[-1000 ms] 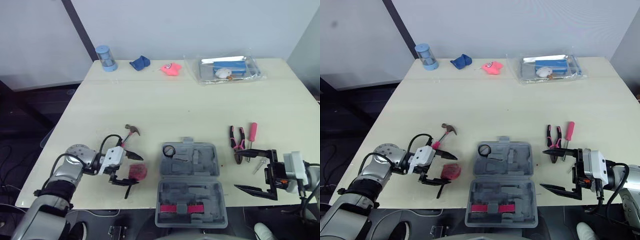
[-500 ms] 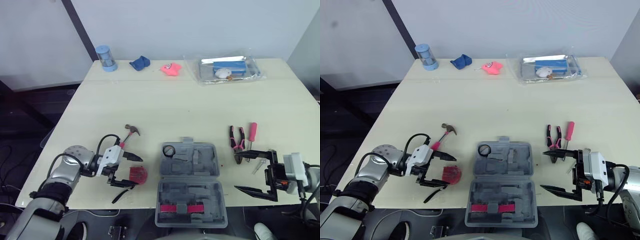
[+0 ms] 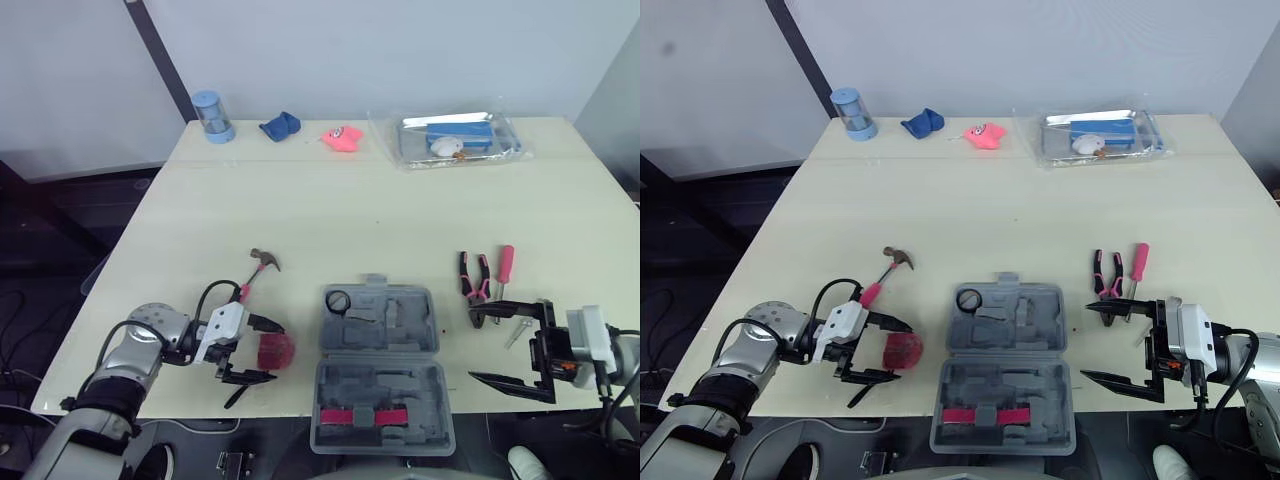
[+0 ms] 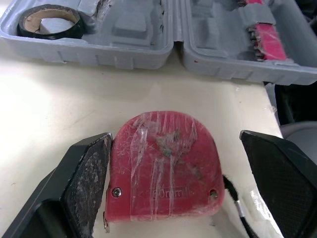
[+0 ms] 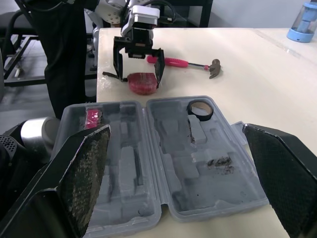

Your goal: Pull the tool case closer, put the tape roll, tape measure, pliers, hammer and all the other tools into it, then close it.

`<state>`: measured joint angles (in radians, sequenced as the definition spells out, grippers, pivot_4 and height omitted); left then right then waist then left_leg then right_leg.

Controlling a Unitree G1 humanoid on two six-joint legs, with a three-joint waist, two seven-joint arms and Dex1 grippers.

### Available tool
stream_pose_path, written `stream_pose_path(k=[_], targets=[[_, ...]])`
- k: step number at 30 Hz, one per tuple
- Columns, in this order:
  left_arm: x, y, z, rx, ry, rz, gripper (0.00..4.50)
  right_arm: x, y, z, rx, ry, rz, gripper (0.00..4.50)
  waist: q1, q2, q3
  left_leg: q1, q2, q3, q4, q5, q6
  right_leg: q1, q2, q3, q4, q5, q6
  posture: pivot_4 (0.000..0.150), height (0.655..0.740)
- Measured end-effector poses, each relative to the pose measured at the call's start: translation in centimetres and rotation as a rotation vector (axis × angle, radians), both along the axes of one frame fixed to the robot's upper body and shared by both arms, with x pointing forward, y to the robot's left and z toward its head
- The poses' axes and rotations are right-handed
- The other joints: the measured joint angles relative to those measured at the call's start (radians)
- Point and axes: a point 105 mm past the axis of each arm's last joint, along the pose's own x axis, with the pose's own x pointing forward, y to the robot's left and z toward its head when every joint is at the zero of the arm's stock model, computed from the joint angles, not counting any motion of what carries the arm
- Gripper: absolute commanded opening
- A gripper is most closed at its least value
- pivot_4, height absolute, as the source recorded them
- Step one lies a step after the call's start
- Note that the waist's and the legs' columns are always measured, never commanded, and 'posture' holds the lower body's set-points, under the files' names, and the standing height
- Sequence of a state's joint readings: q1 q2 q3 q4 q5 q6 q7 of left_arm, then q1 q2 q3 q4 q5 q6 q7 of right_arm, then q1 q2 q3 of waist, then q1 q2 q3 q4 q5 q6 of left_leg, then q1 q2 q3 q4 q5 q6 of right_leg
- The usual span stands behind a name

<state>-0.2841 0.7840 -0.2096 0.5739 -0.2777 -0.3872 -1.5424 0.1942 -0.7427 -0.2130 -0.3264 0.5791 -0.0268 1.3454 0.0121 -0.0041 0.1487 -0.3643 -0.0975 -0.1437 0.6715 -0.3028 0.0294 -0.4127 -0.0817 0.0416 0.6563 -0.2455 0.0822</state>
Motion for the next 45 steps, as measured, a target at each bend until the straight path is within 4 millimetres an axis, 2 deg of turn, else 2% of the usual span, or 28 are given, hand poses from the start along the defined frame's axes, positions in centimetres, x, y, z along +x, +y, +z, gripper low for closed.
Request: stream_pose_path(k=[10,20,32,45], targets=[[0.1,-0.3,-0.2,-0.015,0.005,0.014,4.40,0.0,0.0,0.0,0.000,0.000,0.000,4.50,0.000,0.000,0.000,0.000,0.000,0.000,0.000,0.000,0.000,0.000,0.000,0.000,0.000,0.000,0.000,0.150,0.7400],[0.2,-0.4,0.5,-0.032,-0.013,0.016,4.40,0.0,0.0,0.0,0.000,0.000,0.000,4.50,0.000,0.000,0.000,0.000,0.000,0.000,0.000,0.000,0.000,0.000,0.000,0.000,0.000,0.000,0.000,0.150,0.7400],[0.2,0.4,-0.7,0.021,0.001,0.037,4.40,0.0,0.0,0.0,-0.001,0.000,-0.001,4.50,0.000,0.000,0.000,0.000,0.000,0.000,0.000,0.000,0.000,0.000,0.000,0.000,0.000,0.000,0.000,0.150,0.7400],[0.5,0.3,-0.9,0.043,-0.011,0.013,4.40,-0.1,0.0,-0.2,-0.001,0.008,-0.004,4.50,0.000,0.000,0.000,0.000,0.000,0.000,0.000,0.000,0.000,0.000,0.000,0.000,0.000,0.000,0.000,0.150,0.7400]])
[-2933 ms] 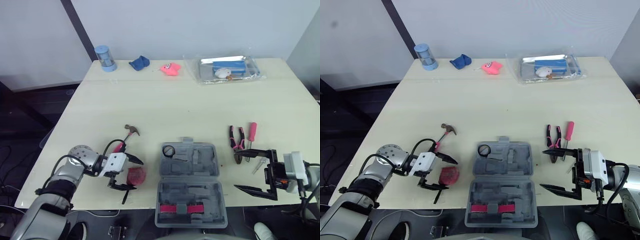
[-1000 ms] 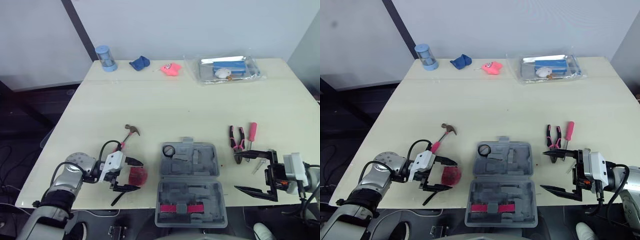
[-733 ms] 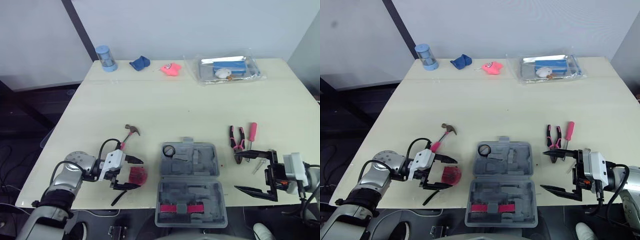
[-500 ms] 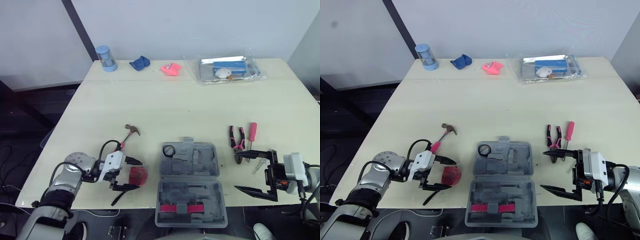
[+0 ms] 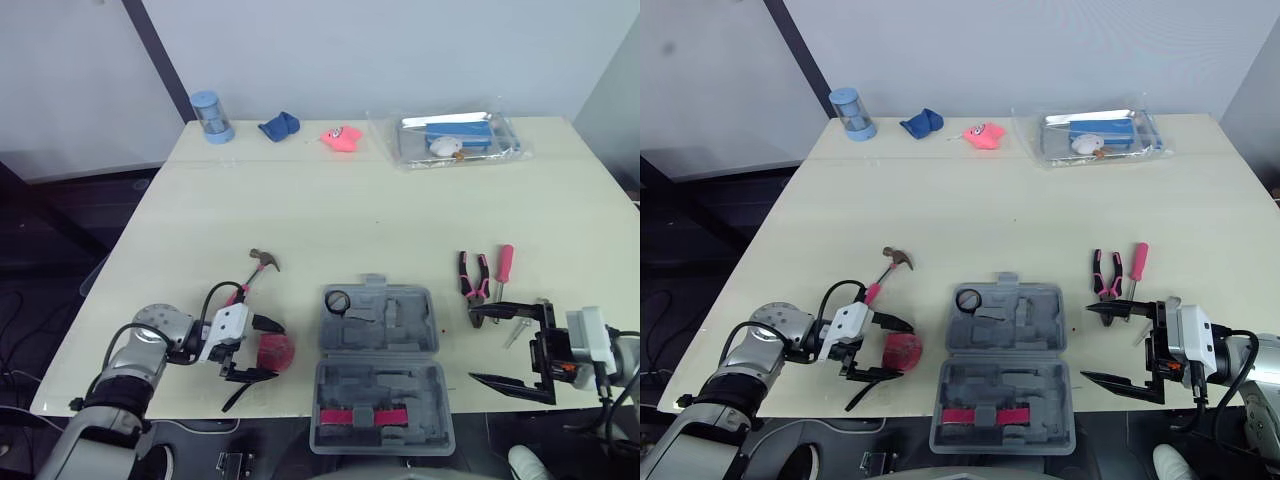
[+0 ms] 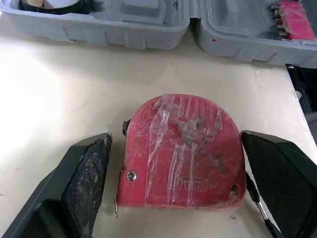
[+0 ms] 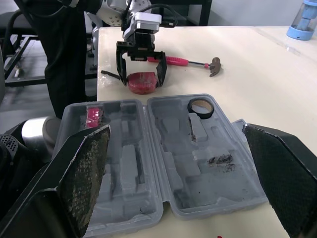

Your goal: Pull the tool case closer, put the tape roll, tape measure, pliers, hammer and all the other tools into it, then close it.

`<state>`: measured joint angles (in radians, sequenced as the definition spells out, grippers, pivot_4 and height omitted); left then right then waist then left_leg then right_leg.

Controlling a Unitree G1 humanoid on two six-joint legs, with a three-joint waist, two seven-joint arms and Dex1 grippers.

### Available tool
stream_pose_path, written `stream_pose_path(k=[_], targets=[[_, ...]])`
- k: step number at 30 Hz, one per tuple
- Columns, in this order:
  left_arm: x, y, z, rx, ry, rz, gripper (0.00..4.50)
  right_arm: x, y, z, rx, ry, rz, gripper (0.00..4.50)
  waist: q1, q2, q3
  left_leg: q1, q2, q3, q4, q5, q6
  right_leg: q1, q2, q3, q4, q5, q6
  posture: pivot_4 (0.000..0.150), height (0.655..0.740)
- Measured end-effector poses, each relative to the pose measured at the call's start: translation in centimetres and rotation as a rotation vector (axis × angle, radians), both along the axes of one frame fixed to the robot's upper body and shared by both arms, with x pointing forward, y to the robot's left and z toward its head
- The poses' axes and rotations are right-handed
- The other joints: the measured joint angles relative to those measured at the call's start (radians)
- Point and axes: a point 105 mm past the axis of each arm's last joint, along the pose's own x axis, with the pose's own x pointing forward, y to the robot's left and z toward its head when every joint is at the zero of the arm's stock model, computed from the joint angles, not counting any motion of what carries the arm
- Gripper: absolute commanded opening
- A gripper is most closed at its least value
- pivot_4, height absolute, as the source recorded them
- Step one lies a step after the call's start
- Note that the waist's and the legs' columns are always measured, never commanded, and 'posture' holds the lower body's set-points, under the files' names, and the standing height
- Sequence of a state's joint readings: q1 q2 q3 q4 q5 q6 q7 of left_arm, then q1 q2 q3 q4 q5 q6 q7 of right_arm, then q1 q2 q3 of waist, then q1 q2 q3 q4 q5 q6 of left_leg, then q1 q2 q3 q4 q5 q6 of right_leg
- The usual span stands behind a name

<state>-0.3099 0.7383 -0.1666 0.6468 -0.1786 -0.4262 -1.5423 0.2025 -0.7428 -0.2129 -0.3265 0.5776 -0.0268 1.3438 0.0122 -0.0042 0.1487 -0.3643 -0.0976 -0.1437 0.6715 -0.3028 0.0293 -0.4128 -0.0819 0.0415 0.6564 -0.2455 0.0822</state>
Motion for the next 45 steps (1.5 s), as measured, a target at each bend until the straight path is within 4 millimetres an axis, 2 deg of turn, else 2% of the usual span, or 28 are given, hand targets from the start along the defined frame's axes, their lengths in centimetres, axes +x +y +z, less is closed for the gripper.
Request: stream_pose_path(k=[6,7,10,21,25,28,31,34,36,38,40,43,45], targets=[[0.0,0.1,-0.2,0.022,-0.029,-0.024,4.40,0.0,0.0,0.0,0.000,0.000,0.000,4.50,0.000,0.000,0.000,0.000,0.000,0.000,0.000,0.000,0.000,0.000,0.000,0.000,0.000,0.000,0.000,0.150,0.7400],[0.0,0.1,-0.2,0.024,-0.035,-0.026,3.90,0.0,0.0,0.0,0.000,0.000,0.000,4.50,0.000,0.000,0.000,0.000,0.000,0.000,0.000,0.000,0.000,0.000,0.000,0.000,0.000,0.000,0.000,0.150,0.7400],[0.2,0.0,-0.2,0.020,-0.042,-0.023,3.02,0.0,0.0,0.0,0.000,0.000,0.000,4.50,0.000,0.000,0.000,0.000,0.000,0.000,0.000,0.000,0.000,0.000,0.000,0.000,0.000,0.000,0.000,0.150,0.7400],[-0.1,-0.2,-0.1,0.007,-0.038,-0.030,3.02,0.0,0.0,0.0,-0.003,-0.001,0.002,4.50,0.000,0.000,0.000,0.000,0.000,0.000,0.000,0.000,0.000,0.000,0.000,0.000,0.000,0.000,0.000,0.150,0.7400],[0.2,-0.4,1.8,-0.009,-0.075,-0.050,3.02,0.0,0.0,0.1,-0.001,-0.001,0.004,4.50,0.000,0.000,0.000,0.000,0.000,0.000,0.000,0.000,0.000,0.000,0.000,0.000,0.000,0.000,0.000,0.150,0.7400],[0.8,-0.9,4.1,-0.020,-0.120,-0.071,3.02,0.2,0.1,0.4,0.016,0.005,0.006,4.50,0.000,0.000,0.000,0.000,0.000,0.000,0.000,0.000,0.000,0.000,0.000,0.000,0.000,0.000,0.000,0.150,0.7400],[1.3,-2.4,6.4,-0.046,-0.172,-0.119,3.02,0.9,0.6,1.3,0.075,0.040,-0.027,4.50,0.001,0.000,0.000,0.000,0.000,0.000,0.000,0.000,0.000,0.000,-0.001,0.000,0.000,0.000,0.000,0.150,0.7400],[1.5,-3.8,7.8,-0.071,-0.188,-0.148,3.02,1.6,1.1,2.0,0.143,0.108,-0.075,4.50,0.000,0.000,0.000,0.000,0.000,0.000,0.000,0.000,0.000,0.000,-0.004,0.000,0.000,0.000,0.000,0.150,0.7400],[1.7,-7.0,9.8,-0.132,-0.233,-0.219,3.02,2.7,1.7,2.6,0.182,0.193,-0.149,4.50,0.003,0.000,0.000,-0.001,-0.001,0.000,0.000,0.000,0.000,0.000,-0.004,0.000,0.000,0.000,0.000,0.150,0.7400],[1.7,-8.7,10.8,-0.157,-0.260,-0.256,3.02,3.2,2.0,2.7,0.190,0.257,-0.192,4.50,0.001,-0.001,0.000,-0.001,-0.001,0.000,0.000,0.000,0.000,0.000,-0.005,0.000,0.000,0.000,0.000,0.150,0.7400],[1.7,-9.8,11.2,-0.176,-0.269,-0.272,3.02,3.4,2.1,2.8,0.198,0.306,-0.211,4.50,0.000,-0.001,0.000,-0.001,0.000,0.000,0.000,0.000,0.000,0.000,-0.005,0.000,0.000,0.000,0.000,0.150,0.7400],[2.0,-12.9,12.3,-0.242,-0.292,-0.293,3.02,3.7,3.2,3.4,0.232,0.423,-0.239,4.50,-0.001,-0.001,0.001,-0.001,0.000,0.000,0.001,0.000,0.000,0.000,-0.005,0.000,0.000,0.000,0.000,0.150,0.7400],[2.1,-13.8,12.5,-0.248,-0.308,-0.297,3.02,3.7,3.5,3.5,0.225,0.464,-0.255,4.50,-0.001,-0.001,0.001,-0.001,0.000,0.000,0.000,0.000,0.000,0.000,-0.005,0.000,0.000,0.000,0.000,0.150,0.7400]])
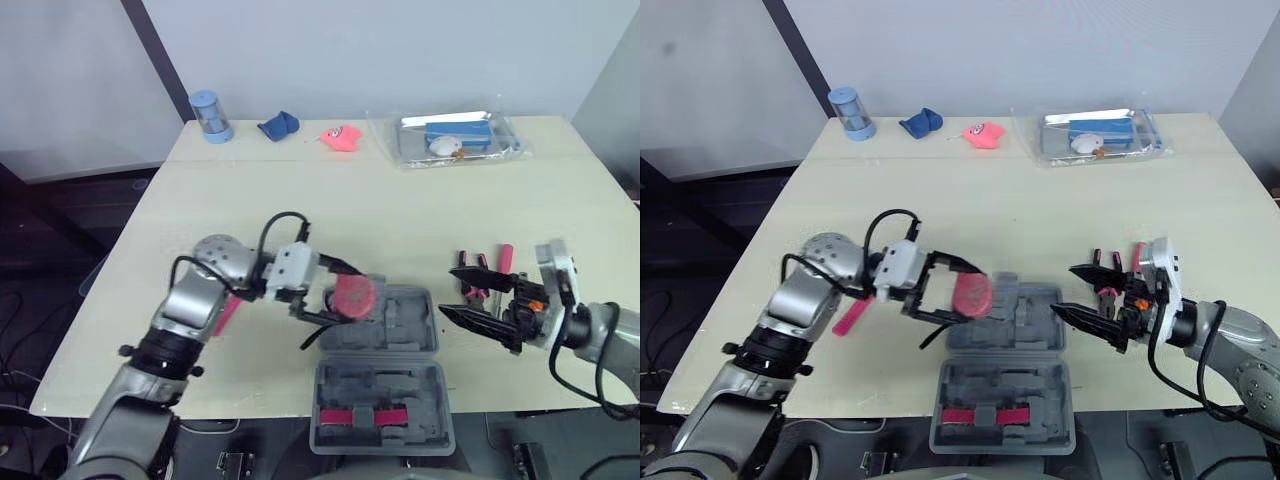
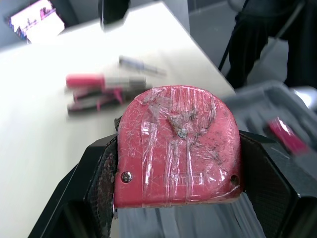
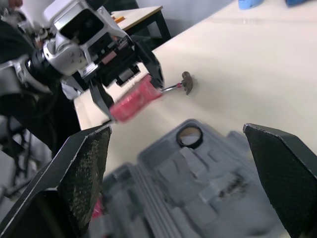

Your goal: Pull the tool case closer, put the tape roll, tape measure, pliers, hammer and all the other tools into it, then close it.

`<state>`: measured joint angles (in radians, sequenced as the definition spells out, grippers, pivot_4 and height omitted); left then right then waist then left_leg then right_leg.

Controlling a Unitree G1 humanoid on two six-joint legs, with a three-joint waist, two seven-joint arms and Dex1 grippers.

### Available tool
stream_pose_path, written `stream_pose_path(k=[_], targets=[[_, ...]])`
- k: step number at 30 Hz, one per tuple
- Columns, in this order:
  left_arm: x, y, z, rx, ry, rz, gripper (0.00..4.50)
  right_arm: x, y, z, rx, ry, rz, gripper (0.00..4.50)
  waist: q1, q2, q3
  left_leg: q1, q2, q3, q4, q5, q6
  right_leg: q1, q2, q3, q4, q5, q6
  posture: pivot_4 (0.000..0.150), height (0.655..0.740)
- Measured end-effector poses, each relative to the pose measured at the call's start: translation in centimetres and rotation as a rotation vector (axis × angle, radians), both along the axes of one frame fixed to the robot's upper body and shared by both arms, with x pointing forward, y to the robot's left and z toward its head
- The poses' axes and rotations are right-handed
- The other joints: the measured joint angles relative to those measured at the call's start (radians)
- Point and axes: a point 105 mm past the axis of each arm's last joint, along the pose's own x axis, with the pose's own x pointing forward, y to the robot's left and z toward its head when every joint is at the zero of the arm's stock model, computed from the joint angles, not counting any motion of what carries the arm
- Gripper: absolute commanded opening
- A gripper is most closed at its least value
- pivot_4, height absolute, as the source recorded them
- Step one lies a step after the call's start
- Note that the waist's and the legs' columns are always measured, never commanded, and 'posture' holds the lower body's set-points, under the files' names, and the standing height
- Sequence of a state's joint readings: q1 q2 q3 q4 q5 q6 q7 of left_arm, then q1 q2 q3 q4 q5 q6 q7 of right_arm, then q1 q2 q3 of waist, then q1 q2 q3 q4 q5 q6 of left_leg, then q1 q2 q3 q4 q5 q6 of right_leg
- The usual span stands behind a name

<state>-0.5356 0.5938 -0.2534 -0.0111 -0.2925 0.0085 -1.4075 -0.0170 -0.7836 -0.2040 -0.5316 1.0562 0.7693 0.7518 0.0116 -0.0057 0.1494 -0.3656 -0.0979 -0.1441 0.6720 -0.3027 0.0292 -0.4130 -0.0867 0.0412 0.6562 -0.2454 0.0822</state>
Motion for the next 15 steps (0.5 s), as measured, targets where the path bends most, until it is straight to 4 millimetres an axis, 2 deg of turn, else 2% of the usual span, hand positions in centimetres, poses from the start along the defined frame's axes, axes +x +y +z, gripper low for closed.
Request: stream_pose_path(k=[7,11,15], targets=[[1.1,-4.5,0.7,-0.063,-0.064,0.010,3.02,0.1,1.2,-0.7,0.008,0.245,-0.040,4.50,0.003,-0.003,0.002,-0.001,0.000,0.000,0.001,0.000,0.000,0.000,0.000,0.000,0.000,0.000,0.000,0.150,0.7400],[1.5,-5.7,0.6,-0.077,-0.080,0.028,3.02,0.3,1.5,-1.4,0.040,0.373,-0.085,4.50,0.000,-0.003,0.002,-0.001,0.000,0.000,0.001,0.000,0.000,0.000,0.000,0.000,0.000,0.000,0.000,0.150,0.7400],[1.3,-6.9,0.3,-0.081,-0.085,0.008,3.02,0.4,2.4,-1.1,0.101,0.455,-0.096,4.50,0.002,-0.004,0.002,-0.002,0.000,0.000,0.002,0.000,0.000,0.000,0.000,0.000,0.000,0.000,0.000,0.150,0.7400]])
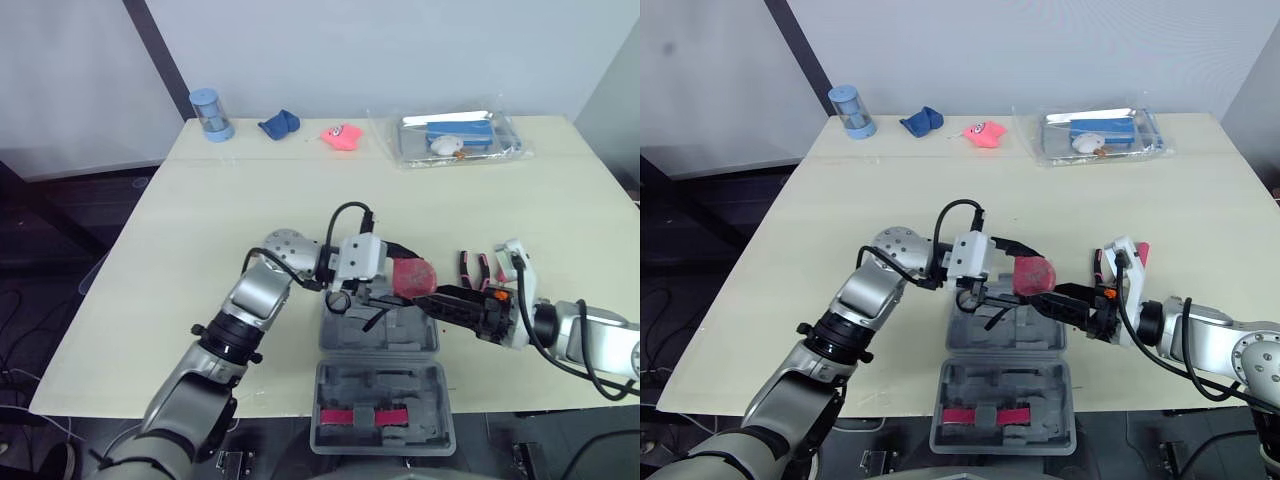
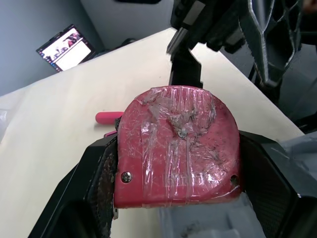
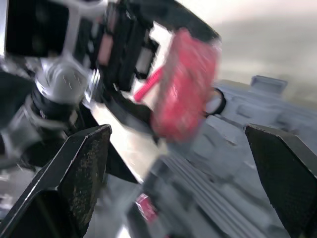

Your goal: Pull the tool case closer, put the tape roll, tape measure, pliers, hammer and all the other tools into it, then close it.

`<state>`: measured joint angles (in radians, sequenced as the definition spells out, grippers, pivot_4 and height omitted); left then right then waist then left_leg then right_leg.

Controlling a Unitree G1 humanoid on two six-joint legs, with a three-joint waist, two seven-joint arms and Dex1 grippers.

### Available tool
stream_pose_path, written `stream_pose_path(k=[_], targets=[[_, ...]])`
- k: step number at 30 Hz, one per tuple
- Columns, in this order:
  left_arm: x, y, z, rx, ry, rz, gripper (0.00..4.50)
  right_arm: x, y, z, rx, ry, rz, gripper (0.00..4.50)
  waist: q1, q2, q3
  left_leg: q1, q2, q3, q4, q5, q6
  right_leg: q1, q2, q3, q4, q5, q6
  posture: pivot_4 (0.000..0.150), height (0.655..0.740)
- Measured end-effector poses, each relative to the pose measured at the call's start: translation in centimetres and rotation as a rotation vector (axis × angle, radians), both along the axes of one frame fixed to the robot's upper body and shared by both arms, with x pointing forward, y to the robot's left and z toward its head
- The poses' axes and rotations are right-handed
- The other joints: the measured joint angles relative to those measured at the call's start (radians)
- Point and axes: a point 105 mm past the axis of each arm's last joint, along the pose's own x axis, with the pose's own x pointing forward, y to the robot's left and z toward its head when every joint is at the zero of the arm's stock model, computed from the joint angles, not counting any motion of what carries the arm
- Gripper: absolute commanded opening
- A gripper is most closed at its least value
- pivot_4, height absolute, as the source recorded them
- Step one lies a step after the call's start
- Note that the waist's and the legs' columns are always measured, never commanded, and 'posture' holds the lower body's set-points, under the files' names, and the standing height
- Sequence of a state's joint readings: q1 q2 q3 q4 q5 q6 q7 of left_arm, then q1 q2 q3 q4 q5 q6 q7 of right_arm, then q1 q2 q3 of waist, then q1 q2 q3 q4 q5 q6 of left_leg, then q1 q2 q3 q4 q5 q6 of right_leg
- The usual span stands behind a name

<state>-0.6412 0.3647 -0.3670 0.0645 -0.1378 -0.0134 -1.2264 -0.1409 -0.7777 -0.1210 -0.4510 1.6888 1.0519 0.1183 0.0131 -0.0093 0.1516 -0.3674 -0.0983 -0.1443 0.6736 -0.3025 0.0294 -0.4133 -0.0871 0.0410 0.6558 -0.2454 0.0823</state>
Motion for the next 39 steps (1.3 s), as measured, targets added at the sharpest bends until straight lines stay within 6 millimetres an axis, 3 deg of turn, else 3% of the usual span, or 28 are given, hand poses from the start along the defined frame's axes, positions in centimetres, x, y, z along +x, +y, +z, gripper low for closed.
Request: stream_pose_path(k=[5,8,11,15,16,18,24,26,29,32,39], targets=[[0.2,-0.4,0.0,-0.011,-0.001,-0.001,3.02,0.3,0.4,0.0,0.031,0.071,-0.047,2.86,0.000,0.000,0.000,0.000,0.000,0.000,0.000,0.000,0.000,0.000,0.001,0.000,0.000,0.000,0.000,0.150,0.7400],[0.2,-0.4,0.0,-0.014,-0.003,-0.005,3.02,0.6,0.3,-0.1,0.031,0.087,-0.069,1.48,0.000,0.000,0.000,0.000,0.000,0.000,0.000,0.000,0.000,0.000,0.001,0.000,0.000,0.000,0.000,0.150,0.7400],[0.1,-0.3,0.2,-0.016,-0.023,-0.010,3.02,0.8,0.3,-0.2,0.051,0.108,-0.086,0.58,0.000,0.000,0.000,0.000,0.000,0.000,0.000,0.000,0.000,0.000,0.001,0.000,0.000,0.000,0.000,0.150,0.7400],[0.1,-0.2,0.2,-0.016,-0.024,-0.013,3.02,0.8,0.3,-0.2,0.056,0.112,-0.084,0.55,-0.001,0.000,0.000,0.000,0.000,0.000,0.000,0.000,0.000,0.000,0.002,0.000,0.000,0.000,0.000,0.150,0.7400],[0.0,-0.2,0.2,-0.019,-0.016,-0.016,4.02,0.7,0.3,-0.2,0.058,0.114,-0.080,0.55,-0.001,0.000,0.000,0.000,0.000,0.000,0.000,0.000,0.000,0.000,0.002,0.000,0.000,0.000,0.000,0.150,0.7400],[-0.5,0.2,0.0,-0.017,0.021,-0.037,4.50,0.4,0.1,-0.4,0.045,0.124,-0.070,0.50,-0.001,0.000,0.000,0.000,0.000,0.000,0.000,0.000,0.000,0.000,0.002,0.000,0.000,0.000,0.000,0.150,0.7400],[-1.5,3.0,-0.5,0.021,0.117,-0.067,4.50,-0.6,-1.8,-1.7,0.003,0.183,-0.068,0.50,-0.001,0.000,0.000,0.000,0.000,0.000,0.000,0.000,0.000,0.000,0.002,0.000,0.000,0.000,0.000,0.150,0.7400],[-2.2,5.9,-0.9,0.083,0.169,-0.080,4.50,-0.9,-4.1,-3.3,-0.038,0.239,-0.123,0.50,-0.001,0.000,0.000,0.000,0.000,0.000,0.000,0.000,0.000,0.000,0.004,0.000,0.000,0.000,0.000,0.150,0.7400],[-3.1,7.4,-0.9,0.112,0.217,-0.111,4.50,-1.7,-5.1,-4.5,-0.051,0.288,-0.130,0.50,-0.001,0.000,0.000,0.000,0.000,0.000,0.000,0.000,0.000,0.000,0.004,0.000,-0.001,0.000,0.000,0.150,0.7400],[-4.0,10.5,-0.3,0.128,0.288,-0.085,4.50,-3.3,-7.9,-7.8,-0.107,0.412,-0.196,0.50,-0.001,0.000,0.000,0.000,0.001,0.000,0.000,0.000,0.000,0.000,0.004,0.000,-0.001,0.000,0.000,0.150,0.7400],[-6.3,11.2,0.8,0.133,0.335,-0.150,4.50,-4.4,-8.5,-9.7,-0.118,0.450,-0.202,0.50,-0.001,0.000,0.000,0.000,0.001,0.000,-0.001,0.000,0.001,0.000,0.001,0.000,-0.001,0.000,0.000,0.150,0.7400]])
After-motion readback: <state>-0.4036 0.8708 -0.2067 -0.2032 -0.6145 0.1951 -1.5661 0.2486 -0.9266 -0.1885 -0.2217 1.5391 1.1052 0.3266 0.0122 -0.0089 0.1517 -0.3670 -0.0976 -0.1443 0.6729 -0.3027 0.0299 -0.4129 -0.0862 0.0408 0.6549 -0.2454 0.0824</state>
